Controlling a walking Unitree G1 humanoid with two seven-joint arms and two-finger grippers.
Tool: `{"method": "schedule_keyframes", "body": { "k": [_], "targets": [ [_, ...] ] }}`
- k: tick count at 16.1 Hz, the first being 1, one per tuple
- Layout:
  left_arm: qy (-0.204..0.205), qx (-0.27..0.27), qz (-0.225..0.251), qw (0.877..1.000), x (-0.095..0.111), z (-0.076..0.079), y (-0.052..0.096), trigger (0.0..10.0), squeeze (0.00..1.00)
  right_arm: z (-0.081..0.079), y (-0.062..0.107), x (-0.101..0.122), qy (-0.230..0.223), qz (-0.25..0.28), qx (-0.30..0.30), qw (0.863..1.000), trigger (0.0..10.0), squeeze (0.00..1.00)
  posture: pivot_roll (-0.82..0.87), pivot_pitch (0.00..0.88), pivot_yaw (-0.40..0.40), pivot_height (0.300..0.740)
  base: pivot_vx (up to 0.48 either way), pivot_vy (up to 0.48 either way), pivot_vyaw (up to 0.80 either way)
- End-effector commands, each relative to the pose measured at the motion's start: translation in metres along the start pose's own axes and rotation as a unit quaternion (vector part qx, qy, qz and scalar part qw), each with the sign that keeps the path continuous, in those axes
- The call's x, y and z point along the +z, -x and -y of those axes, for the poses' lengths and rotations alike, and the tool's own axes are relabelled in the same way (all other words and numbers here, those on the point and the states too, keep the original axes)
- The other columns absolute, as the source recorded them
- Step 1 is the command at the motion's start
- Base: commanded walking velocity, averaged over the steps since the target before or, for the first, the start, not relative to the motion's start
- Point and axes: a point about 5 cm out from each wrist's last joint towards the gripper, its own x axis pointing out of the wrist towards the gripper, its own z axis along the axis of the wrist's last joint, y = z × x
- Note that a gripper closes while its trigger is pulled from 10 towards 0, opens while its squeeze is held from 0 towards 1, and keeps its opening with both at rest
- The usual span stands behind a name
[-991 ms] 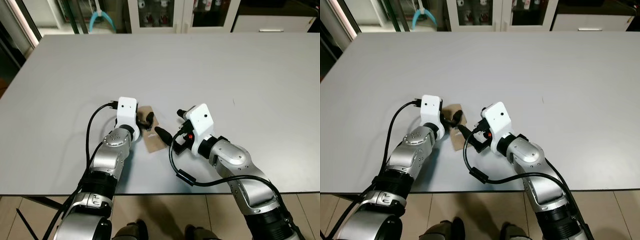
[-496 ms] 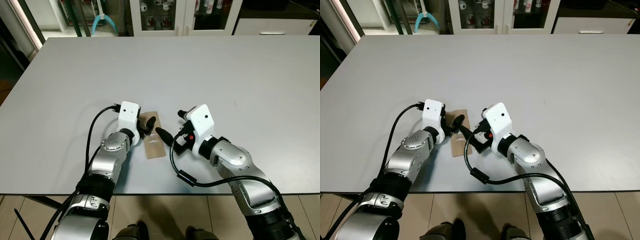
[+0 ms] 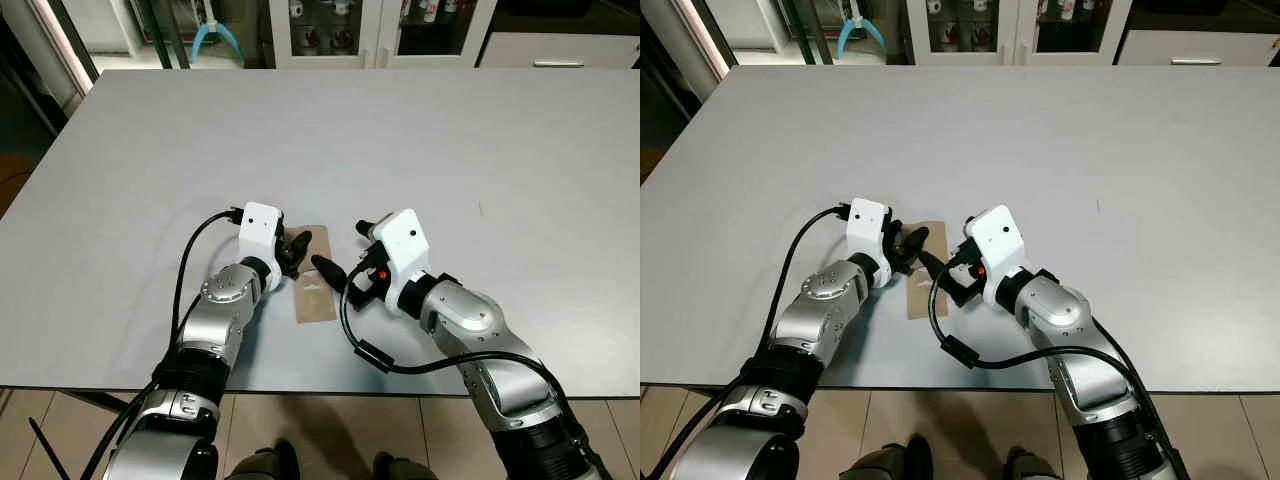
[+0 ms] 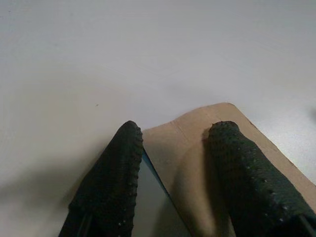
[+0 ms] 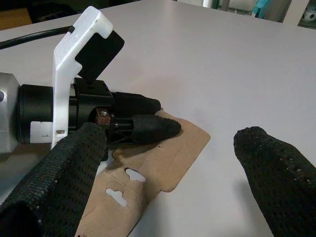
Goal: Picking trash to rubbish bin
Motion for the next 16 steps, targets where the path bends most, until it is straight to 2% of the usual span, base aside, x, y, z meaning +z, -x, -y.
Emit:
{"method": "schedule_keyframes", "body": {
  "k": [1, 4, 7, 9, 10, 12, 13, 16],
  "targets": [
    [0.046, -0.01, -0.133, 0.99, -0.067, 0.007, 0.014, 0.0, 0.0, -0.002, 0.001, 0.0, 0.001, 0.0, 0.005, 1.0, 10.0, 0.91, -0.19, 0.174, 0.039, 0.74, 0.0, 0.0, 0.0],
    [0.051, 0.012, -0.113, 0.992, -0.059, -0.004, 0.014, 0.0, 0.0, -0.002, 0.001, 0.0, 0.002, 0.0, 0.007, 1.0, 10.0, 0.91, -0.18, 0.169, 0.038, 0.74, 0.0, 0.0, 0.0],
    [0.066, 0.025, -0.087, 0.994, -0.05, -0.007, 0.013, 0.0, 0.0, -0.002, 0.0, 0.0, 0.002, 0.0, 0.007, 1.0, 10.0, 0.91, -0.18, 0.169, 0.038, 0.74, 0.0, 0.0, 0.0],
    [0.095, 0.039, -0.039, 0.994, -0.033, -0.012, 0.012, 0.0, 0.0, -0.002, 0.0, 0.0, 0.002, 0.0, 0.007, 1.0, 10.0, 0.91, -0.18, 0.169, 0.038, 0.74, 0.0, 0.0, 0.0],
    [0.105, 0.05, 0.003, 0.993, -0.016, -0.016, 0.014, 0.0, 0.0, -0.001, 0.0, 0.0, 0.002, 0.0, 0.007, 1.0, 10.0, 0.91, -0.18, 0.164, 0.037, 0.74, 0.0, 0.0, 0.0],
    [0.11, 0.054, 0.028, 0.992, -0.006, -0.018, 0.016, 0.0, 0.0, -0.001, 0.0, -0.001, 0.002, 0.0, 0.007, 1.0, 10.0, 0.91, -0.18, 0.164, 0.037, 0.74, 0.0, 0.0, 0.0],
    [0.111, 0.061, 0.059, 0.99, 0.006, -0.021, 0.02, 0.0, 0.0, -0.001, -0.001, -0.001, 0.003, 0.0, 0.007, 1.0, 10.0, 0.91, -0.18, 0.164, 0.037, 0.74, 0.0, 0.0, 0.0],
    [0.101, 0.069, 0.095, 0.988, 0.023, -0.021, 0.029, 0.0, 0.0, -0.001, -0.002, -0.001, 0.004, 0.0, 0.009, 1.0, 10.0, 0.9, -0.17, 0.162, 0.032, 0.74, 0.0, 0.0, 0.0]
  ]
}}
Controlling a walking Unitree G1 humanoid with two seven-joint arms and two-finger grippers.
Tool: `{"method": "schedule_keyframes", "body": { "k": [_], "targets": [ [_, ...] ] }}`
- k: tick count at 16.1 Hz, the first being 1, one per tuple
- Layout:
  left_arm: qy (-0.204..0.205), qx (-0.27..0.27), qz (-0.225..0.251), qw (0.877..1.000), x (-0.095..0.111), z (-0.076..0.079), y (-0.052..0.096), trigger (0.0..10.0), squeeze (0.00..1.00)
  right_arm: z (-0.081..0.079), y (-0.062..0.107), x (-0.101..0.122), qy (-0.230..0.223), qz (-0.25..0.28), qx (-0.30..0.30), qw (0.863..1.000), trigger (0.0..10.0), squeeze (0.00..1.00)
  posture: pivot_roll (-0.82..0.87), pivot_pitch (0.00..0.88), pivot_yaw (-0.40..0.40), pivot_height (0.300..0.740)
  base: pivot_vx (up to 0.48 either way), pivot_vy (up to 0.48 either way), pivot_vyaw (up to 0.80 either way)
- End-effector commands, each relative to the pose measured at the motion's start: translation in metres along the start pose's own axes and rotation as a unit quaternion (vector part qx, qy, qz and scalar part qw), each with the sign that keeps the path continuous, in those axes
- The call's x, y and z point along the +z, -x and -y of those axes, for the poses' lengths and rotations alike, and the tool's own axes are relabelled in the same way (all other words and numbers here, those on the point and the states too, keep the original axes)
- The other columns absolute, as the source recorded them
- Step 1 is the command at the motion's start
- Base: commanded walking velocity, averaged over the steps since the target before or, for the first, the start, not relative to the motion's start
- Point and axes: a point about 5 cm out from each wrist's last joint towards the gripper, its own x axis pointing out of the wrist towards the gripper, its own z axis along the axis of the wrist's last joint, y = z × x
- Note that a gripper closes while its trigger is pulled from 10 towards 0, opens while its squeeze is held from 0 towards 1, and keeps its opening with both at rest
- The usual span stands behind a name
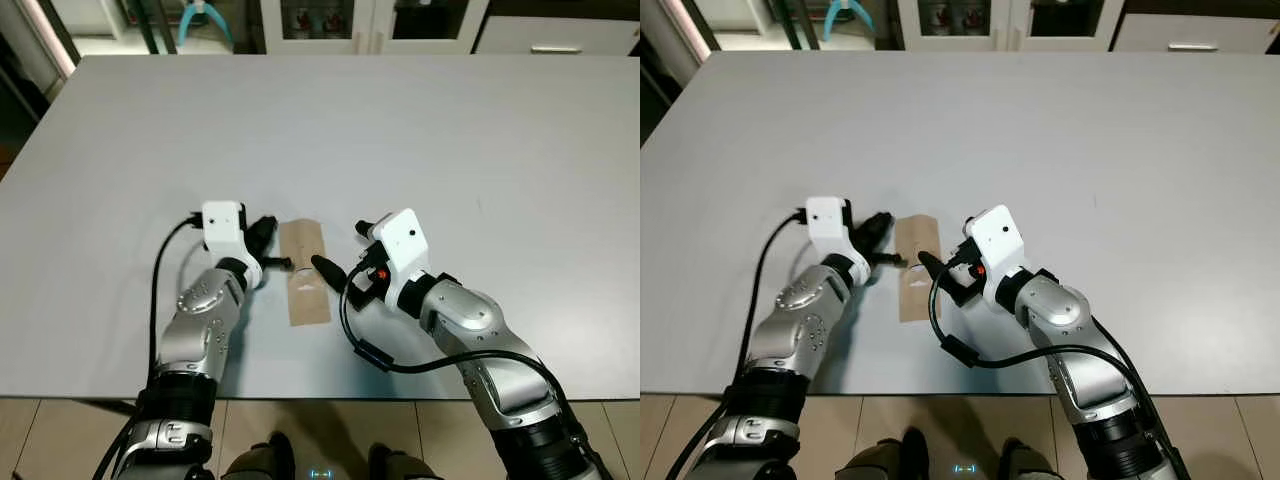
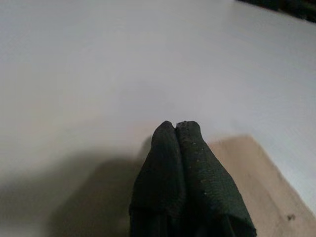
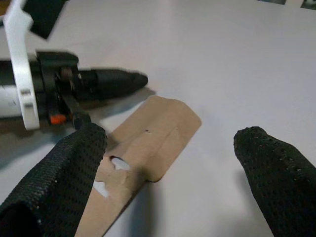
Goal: Picking trash to rubbish bin
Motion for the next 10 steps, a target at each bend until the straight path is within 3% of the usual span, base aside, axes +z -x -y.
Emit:
{"method": "schedule_keyframes", "body": {
  "k": [1, 4, 8, 9, 10],
  "targets": [
    [-0.001, 0.009, 0.009, 1.0, 0.005, -0.002, 0.005, 0.0, 0.0, -0.001, -0.001, 0.0, 0.004, 0.001, 0.007, 1.0, 10.0, 0.9, -0.17, 0.162, 0.032, 0.74, 0.0, 0.0, 0.0],
    [-0.018, 0.01, 0.025, 0.999, 0.017, -0.002, 0.009, 0.0, 0.0, 0.003, 0.001, -0.001, 0.011, -0.005, 0.008, 1.0, 10.0, 0.89, -0.17, 0.161, 0.031, 0.74, 0.0, 0.0, 0.0],
    [-0.059, -0.022, 0.034, 0.997, 0.035, 0.006, 0.017, 0.0, 0.0, 0.021, 0.001, -0.001, 0.03, -0.018, 0.004, 0.999, 10.0, 0.89, -0.16, 0.16, 0.027, 0.74, 0.0, 0.0, 0.0],
    [-0.051, -0.024, 0.053, 0.997, 0.048, 0.011, 0.018, 0.0, 0.19, 0.025, 0.0, -0.002, 0.038, -0.028, 0.013, 0.999, 10.0, 0.89, -0.16, 0.16, 0.023, 0.74, 0.0, 0.0, 0.0],
    [-0.067, -0.029, 0.058, 0.996, 0.051, 0.014, 0.019, 0.0, 1.0, 0.028, 0.001, -0.003, 0.042, -0.033, 0.014, 0.998, 10.0, 0.89, -0.15, 0.159, 0.02, 0.74, 0.0, 0.0, 0.0]
  ]
}}
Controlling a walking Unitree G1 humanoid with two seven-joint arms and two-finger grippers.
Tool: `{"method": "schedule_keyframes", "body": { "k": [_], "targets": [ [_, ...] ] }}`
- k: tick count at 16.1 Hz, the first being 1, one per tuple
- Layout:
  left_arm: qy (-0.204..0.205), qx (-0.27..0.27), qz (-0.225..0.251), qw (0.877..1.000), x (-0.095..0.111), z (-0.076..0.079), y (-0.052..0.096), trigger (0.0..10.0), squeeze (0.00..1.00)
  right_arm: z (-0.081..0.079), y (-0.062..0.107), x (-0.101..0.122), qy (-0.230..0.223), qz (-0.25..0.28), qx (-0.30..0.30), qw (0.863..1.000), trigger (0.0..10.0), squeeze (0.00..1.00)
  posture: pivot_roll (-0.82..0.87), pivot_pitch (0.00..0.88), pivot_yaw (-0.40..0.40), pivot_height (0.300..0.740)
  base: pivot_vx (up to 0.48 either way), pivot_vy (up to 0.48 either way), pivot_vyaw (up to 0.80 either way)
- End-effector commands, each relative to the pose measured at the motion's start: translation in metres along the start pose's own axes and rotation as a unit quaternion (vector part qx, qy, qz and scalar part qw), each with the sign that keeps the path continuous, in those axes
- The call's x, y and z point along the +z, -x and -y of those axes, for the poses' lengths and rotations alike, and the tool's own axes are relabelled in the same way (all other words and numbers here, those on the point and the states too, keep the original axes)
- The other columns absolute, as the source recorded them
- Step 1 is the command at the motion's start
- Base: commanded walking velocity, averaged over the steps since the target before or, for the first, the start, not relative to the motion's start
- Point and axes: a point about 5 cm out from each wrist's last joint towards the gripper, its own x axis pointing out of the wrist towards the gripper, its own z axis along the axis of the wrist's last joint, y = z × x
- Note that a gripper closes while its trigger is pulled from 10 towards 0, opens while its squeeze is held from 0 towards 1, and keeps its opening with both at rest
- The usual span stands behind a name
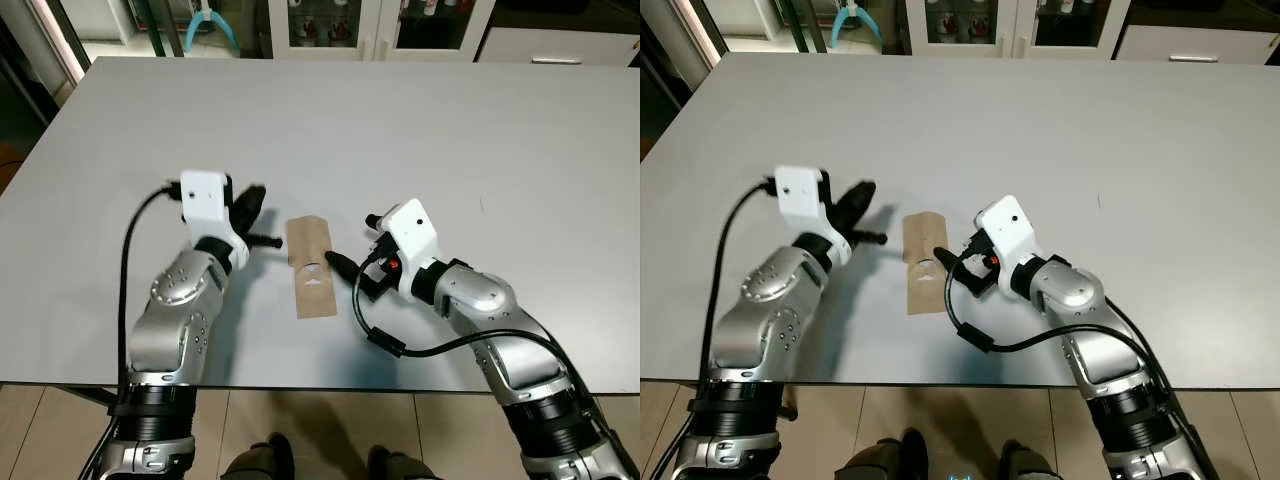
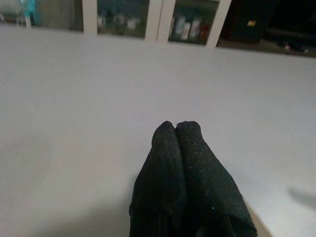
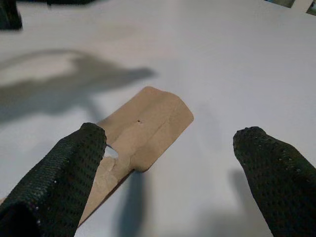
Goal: Picking trash to rubbish bin
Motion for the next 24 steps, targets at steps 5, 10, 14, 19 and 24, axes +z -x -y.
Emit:
{"method": "schedule_keyframes", "body": {
  "k": [5, 10, 14, 19, 24],
  "targets": [
    [-0.017, 0.012, -0.026, 0.999, -0.009, 0.008, 0.005, 10.0, 1.0, 0.006, 0.001, -0.004, 0.016, -0.007, 0.005, 1.0, 10.0, 0.89, -0.16, 0.158, 0.016, 0.74, 0.0, 0.0, 0.0],
    [-0.005, 0.009, -0.045, 0.999, -0.026, 0.032, 0.005, 10.0, 1.0, 0.006, 0.002, -0.005, 0.031, -0.015, 0.019, 0.999, 10.0, 0.89, -0.17, 0.159, 0.01, 0.74, 0.0, 0.0, 0.0],
    [-0.038, 0.03, -0.023, 0.999, -0.016, 0.028, 0.002, 10.0, 1.0, 0.007, 0.01, -0.008, 0.043, -0.044, 0.077, 0.995, 10.0, 0.88, -0.17, 0.161, 0.009, 0.74, 0.0, 0.0, 0.0],
    [-0.067, 0.07, -0.002, 0.995, -0.005, 0.019, 0.002, 10.0, 1.0, 0.007, 0.011, -0.015, 0.048, -0.065, 0.102, 0.991, 10.0, 0.87, -0.17, 0.162, 0.006, 0.74, 0.0, 0.0, 0.0],
    [-0.088, 0.084, -0.014, 0.992, -0.008, 0.018, 0.001, 10.0, 1.0, 0.002, 0.01, -0.02, 0.058, -0.075, 0.124, 0.988, 10.0, 0.87, -0.16, 0.161, 0.003, 0.74, 0.0, 0.0, 0.0]
  ]
}}
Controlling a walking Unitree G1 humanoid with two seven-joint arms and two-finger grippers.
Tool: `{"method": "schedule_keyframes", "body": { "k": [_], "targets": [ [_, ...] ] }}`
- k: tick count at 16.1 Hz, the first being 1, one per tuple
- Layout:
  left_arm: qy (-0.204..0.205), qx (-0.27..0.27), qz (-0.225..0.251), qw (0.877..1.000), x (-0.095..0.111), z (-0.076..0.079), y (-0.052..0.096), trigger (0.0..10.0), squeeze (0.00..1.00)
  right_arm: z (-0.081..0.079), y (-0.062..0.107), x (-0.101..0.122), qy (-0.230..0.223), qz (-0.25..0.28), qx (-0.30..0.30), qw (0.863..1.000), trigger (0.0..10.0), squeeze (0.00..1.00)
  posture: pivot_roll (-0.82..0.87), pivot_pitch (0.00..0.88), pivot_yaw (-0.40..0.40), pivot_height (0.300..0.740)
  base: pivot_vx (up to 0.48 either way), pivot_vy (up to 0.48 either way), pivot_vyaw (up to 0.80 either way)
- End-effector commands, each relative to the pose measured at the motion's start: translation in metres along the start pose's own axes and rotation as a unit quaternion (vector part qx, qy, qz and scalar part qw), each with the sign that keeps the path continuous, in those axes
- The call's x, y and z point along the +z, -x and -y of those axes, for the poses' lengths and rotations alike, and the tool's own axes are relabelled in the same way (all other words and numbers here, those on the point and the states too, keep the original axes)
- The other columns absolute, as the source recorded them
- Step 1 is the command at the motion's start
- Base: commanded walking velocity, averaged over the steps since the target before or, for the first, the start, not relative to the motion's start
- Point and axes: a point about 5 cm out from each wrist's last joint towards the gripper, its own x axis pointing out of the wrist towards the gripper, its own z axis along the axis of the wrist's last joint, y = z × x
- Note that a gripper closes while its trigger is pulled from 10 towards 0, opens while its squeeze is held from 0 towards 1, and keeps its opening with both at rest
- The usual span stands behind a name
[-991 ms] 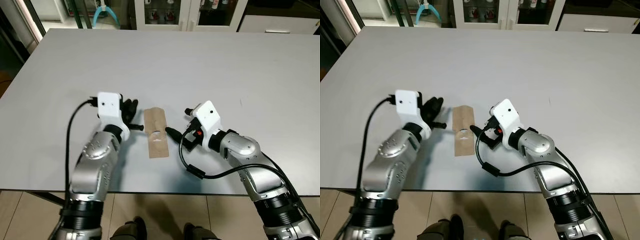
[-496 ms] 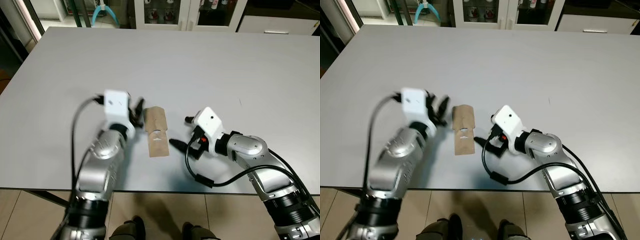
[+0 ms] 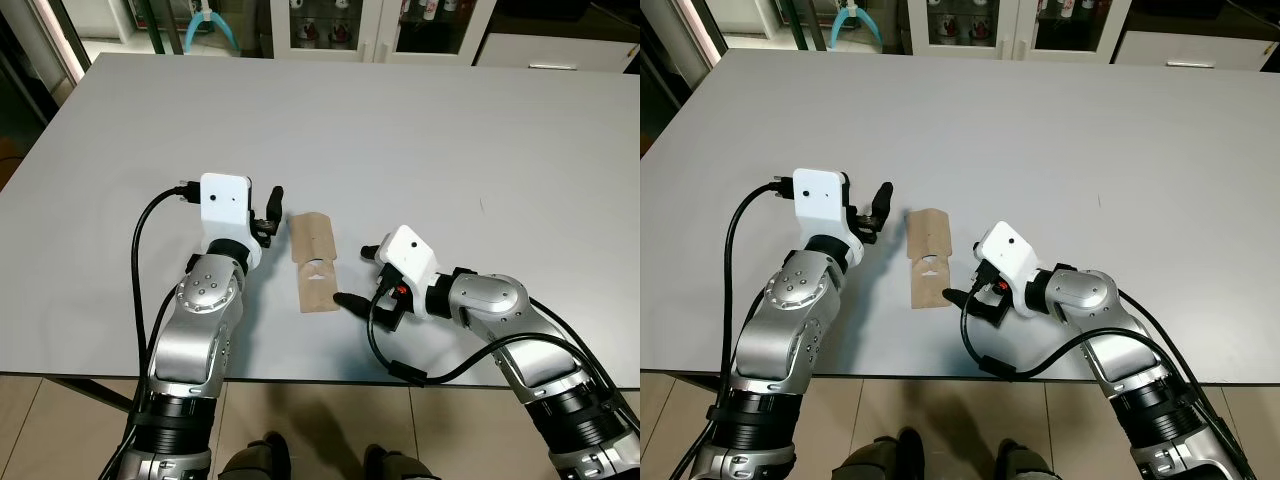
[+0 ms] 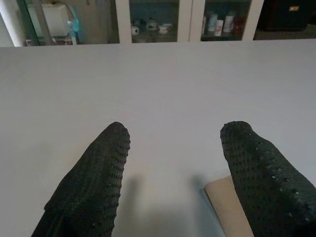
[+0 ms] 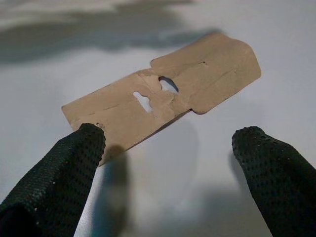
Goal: Picking trash to rubbish bin
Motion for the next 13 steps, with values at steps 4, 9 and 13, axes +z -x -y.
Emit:
{"method": "schedule_keyframes", "body": {
  "k": [4, 9, 13],
  "targets": [
    [-0.016, 0.012, -0.009, 1.0, -0.002, -0.003, 0.001, 10.0, 0.0, -0.002, -0.012, 0.001, 0.018, 0.009, -0.004, 1.0, 10.0, 0.87, -0.14, 0.158, 0.005, 0.74, 0.0, 0.0, 0.0],
    [-0.021, 0.02, -0.013, 0.999, -0.002, -0.005, 0.002, 10.0, 0.0, -0.006, -0.027, -0.01, 0.029, -0.009, -0.017, 0.999, 10.0, 0.88, -0.12, 0.161, 0.002, 0.74, 0.0, 0.0, 0.0],
    [-0.021, 0.025, -0.015, 0.999, -0.001, -0.008, 0.003, 10.0, 0.0, -0.012, -0.039, -0.004, 0.035, 0.006, -0.007, 0.999, 10.0, 0.88, -0.12, 0.162, 0.0, 0.74, 0.0, 0.0, 0.0]
  ]
}}
